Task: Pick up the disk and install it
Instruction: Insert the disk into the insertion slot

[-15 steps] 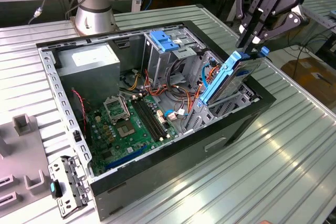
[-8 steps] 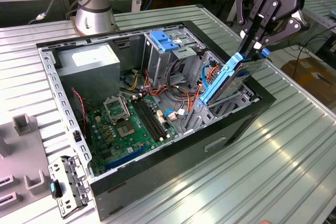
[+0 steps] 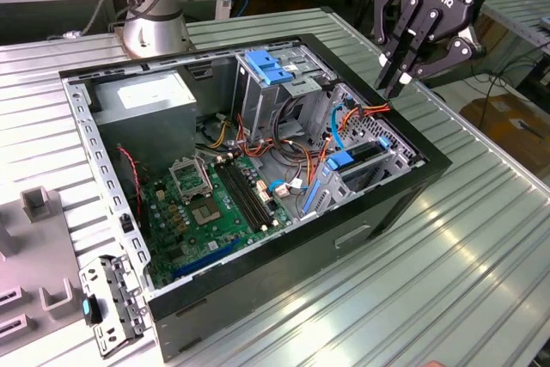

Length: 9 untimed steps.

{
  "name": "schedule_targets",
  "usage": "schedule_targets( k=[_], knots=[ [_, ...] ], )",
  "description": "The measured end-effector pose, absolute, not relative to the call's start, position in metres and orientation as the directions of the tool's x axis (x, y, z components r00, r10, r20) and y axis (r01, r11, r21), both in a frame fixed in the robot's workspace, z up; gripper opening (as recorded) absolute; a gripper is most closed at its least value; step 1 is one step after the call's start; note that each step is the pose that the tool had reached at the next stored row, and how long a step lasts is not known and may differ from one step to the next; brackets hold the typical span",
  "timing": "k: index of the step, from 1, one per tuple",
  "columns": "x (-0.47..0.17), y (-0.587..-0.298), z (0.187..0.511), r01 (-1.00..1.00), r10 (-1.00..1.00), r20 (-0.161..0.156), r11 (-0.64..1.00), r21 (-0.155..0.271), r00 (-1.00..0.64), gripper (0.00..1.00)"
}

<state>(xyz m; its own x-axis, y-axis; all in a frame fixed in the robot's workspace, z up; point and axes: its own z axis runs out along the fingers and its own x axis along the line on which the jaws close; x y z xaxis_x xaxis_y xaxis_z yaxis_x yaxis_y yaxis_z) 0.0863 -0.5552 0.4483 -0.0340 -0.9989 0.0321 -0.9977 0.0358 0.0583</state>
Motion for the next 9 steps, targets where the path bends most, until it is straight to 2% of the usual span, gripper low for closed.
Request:
schedule_targets(
  k=[2, 4, 6, 7, 9],
  knots=[
    [0.086, -0.555, 0.444, -0.998, -0.999, 0.032, 0.034, 0.058, -0.033, 0.22],
    [0.086, -0.555, 0.439, -0.998, -0.999, 0.032, 0.023, 0.056, -0.021, 0.11],
    [0.086, -0.555, 0.435, -0.999, -0.999, 0.034, 0.011, 0.044, -0.009, 0.11],
    [0.085, -0.555, 0.434, -1.0, -0.999, 0.035, 0.01, 0.015, -0.009, 0.11],
    [0.08, -0.554, 0.426, -1.0, -0.999, 0.035, 0.01, 0.011, -0.009, 0.11]
  ],
)
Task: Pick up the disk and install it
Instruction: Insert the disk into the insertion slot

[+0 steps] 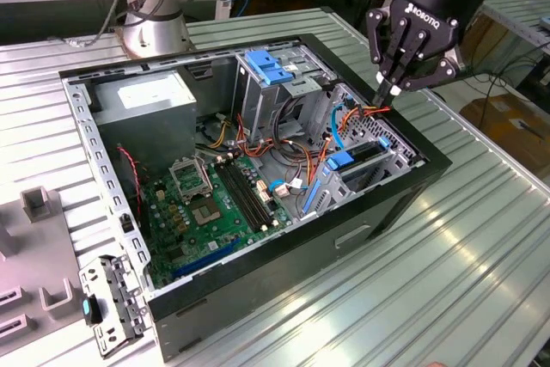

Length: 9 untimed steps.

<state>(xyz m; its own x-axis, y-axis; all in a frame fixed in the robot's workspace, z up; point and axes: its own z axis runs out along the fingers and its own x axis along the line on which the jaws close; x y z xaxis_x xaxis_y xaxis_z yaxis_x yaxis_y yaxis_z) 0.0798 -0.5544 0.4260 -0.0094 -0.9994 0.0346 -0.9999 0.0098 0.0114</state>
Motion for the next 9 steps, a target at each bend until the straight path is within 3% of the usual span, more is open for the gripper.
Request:
schedule_targets(
  k=[9],
  knots=[
    [0.087, -0.553, 0.392, -1.0, -0.999, 0.035, 0.01, 0.011, -0.01, 0.11]
  ],
)
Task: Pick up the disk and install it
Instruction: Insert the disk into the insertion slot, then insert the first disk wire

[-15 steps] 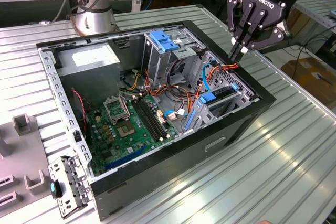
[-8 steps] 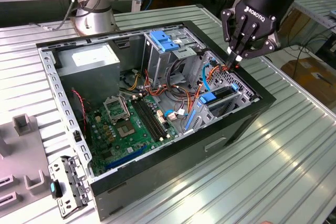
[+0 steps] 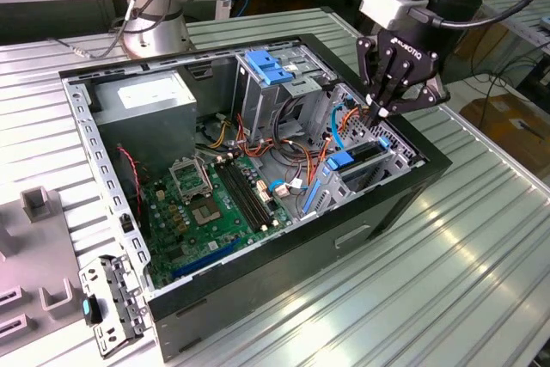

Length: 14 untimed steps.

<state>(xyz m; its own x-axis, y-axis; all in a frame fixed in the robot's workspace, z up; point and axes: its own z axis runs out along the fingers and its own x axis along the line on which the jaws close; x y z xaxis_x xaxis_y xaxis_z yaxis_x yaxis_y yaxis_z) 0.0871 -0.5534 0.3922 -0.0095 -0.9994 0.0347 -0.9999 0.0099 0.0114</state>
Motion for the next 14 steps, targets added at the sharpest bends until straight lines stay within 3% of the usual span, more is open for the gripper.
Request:
schedule_targets(
  k=[14],
  knots=[
    [0.087, -0.553, 0.376, -1.0, -0.999, 0.035, 0.01, 0.011, -0.009, 0.11]
  ],
)
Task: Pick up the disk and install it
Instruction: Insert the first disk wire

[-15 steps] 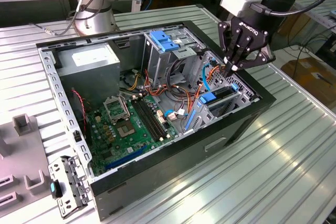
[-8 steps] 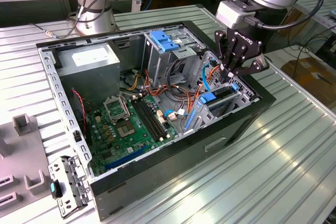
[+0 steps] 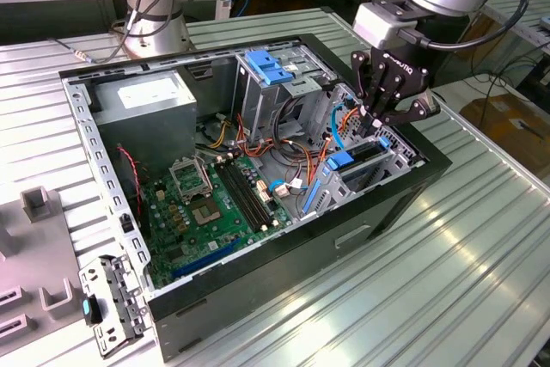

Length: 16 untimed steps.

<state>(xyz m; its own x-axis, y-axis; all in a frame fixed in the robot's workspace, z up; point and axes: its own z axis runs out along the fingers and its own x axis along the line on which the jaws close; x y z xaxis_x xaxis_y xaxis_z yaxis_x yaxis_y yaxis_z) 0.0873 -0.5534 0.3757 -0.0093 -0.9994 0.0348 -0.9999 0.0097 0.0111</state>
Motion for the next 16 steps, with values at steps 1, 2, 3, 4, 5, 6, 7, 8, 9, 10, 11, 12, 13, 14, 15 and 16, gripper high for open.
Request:
schedule_targets(
  k=[1, 2, 3, 4, 5, 6, 7, 8, 9, 10, 11, 12, 13, 14, 15, 16],
  knots=[
    [0.087, -0.553, 0.376, -1.0, -0.999, 0.035, 0.01, 0.011, -0.009, 0.11],
    [0.087, -0.553, 0.376, -1.0, -0.999, 0.035, 0.01, 0.011, -0.009, 0.11],
    [0.087, -0.553, 0.376, -1.0, -0.999, 0.035, 0.01, 0.011, -0.009, 0.11],
    [0.088, -0.553, 0.375, -1.0, -0.999, 0.034, 0.01, 0.011, -0.009, 0.11],
    [0.092, -0.553, 0.376, -1.0, -0.999, 0.035, 0.01, 0.011, -0.009, 0.11],
    [0.101, -0.553, 0.376, -1.0, -0.999, 0.035, 0.01, 0.011, -0.009, 0.11],
    [0.112, -0.551, 0.375, -1.0, -0.999, 0.044, 0.01, 0.011, -0.009, 0.11],
    [0.114, -0.551, 0.375, -1.0, -0.998, 0.055, 0.01, 0.011, -0.009, 0.11],
    [0.115, -0.55, 0.375, -1.0, -0.998, 0.06, 0.01, 0.011, -0.009, 0.11],
    [0.116, -0.549, 0.375, -1.0, -0.998, 0.065, 0.01, 0.011, -0.009, 0.11],
    [0.117, -0.549, 0.375, -1.0, -0.998, 0.068, 0.006, 0.011, -0.006, 0.11],
    [0.117, -0.549, 0.375, -1.0, -0.997, 0.069, -0.016, 0.011, 0.017, 0.11],
    [0.117, -0.549, 0.375, -0.999, -0.997, 0.07, -0.038, 0.011, 0.039, 0.11],
    [0.117, -0.549, 0.375, -0.999, -0.996, 0.07, -0.05, 0.011, 0.051, 0.11],
    [0.117, -0.549, 0.377, -0.998, -0.995, 0.07, -0.064, 0.011, 0.065, 0.11],
    [0.117, -0.549, 0.379, -0.998, -0.995, 0.07, -0.065, 0.011, 0.066, 0.11]
  ],
)
